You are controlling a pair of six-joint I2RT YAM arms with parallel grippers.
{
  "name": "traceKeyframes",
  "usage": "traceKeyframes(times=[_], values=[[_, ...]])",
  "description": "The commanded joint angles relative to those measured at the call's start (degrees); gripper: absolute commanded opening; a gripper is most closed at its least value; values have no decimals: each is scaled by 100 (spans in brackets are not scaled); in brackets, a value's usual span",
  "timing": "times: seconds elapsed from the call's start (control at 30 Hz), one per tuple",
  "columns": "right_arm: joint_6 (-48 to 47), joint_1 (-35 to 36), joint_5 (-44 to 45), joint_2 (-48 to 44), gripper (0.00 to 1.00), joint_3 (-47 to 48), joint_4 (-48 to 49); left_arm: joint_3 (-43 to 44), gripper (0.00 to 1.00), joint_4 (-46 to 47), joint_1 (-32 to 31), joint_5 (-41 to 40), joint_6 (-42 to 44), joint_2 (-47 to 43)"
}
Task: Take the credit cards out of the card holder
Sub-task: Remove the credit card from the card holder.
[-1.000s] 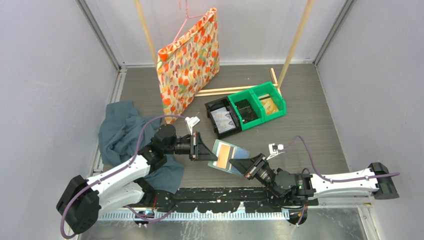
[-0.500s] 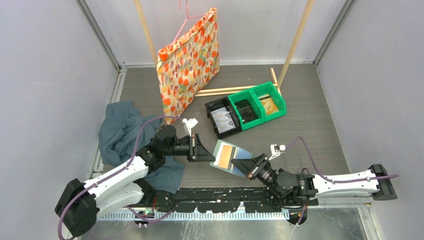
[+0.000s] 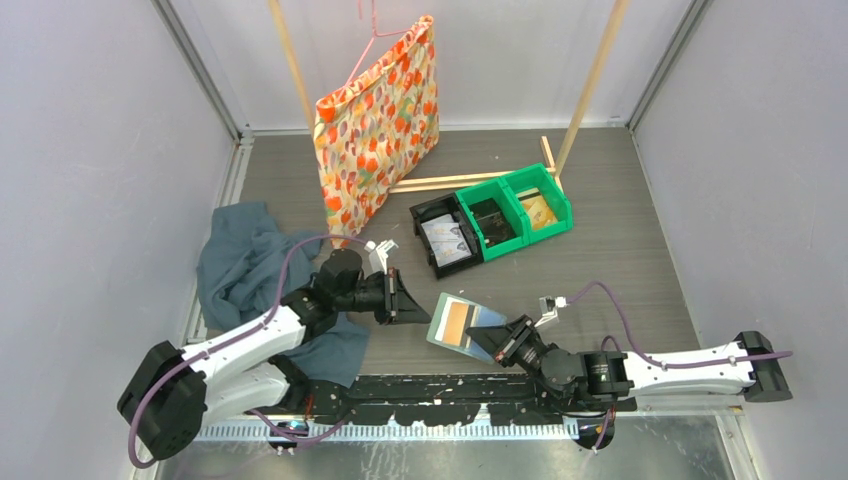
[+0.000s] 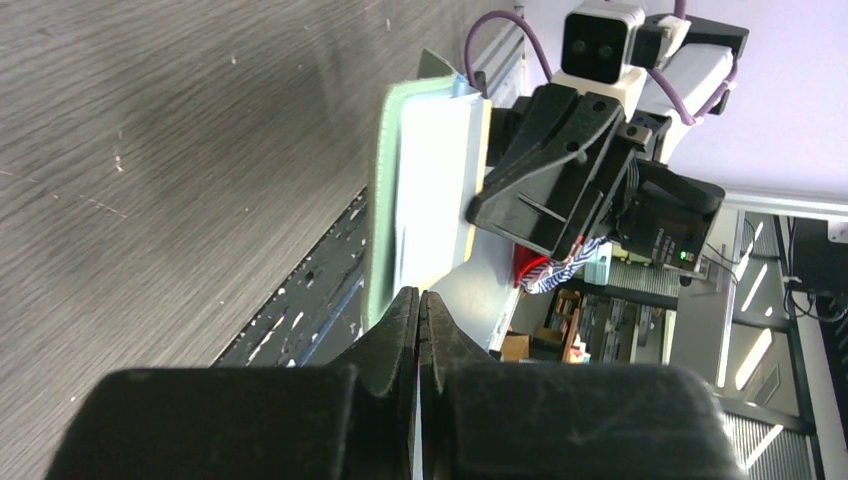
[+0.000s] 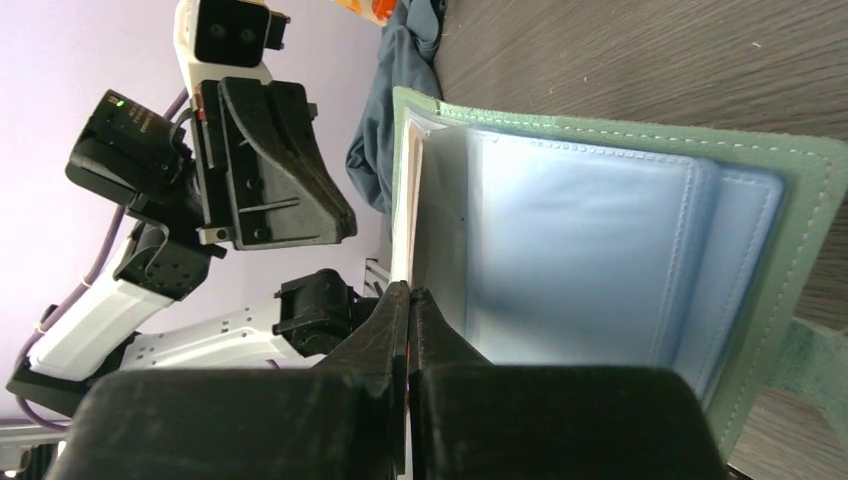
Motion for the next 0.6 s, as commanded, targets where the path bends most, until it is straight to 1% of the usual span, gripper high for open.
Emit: traceKeyframes(times=[0.0,0.13,0.17,0.23,0.33,0.37,0.4,0.47,0.57], values=[[253,-8,241,-250,1,-3,-102,43,0,162,58,-155,-57,121],[139,-11,221,-395,1,3,-97,39,1,407,59,67,-62,185],[108,-8,218,-411,1,14,-92,39,4,461,59,117,-60,186],[0,-3,191,-416,1,32,9,36,23,638,59,256,-57,198],[-181,-12,146,-378,1,32,290,19,54,945,59,563,-149,237],[-235,-8,131,-355,1,40,373,2,63,1110,59,663,-213,253],[-273,-9,125,-327,1,56,445,-31,69,1334,59,754,-278,272],[-325,-5,113,-267,1,82,530,-93,74,1646,59,910,-410,318],[-436,-9,86,-161,1,94,777,-143,76,1792,58,1006,-484,414]])
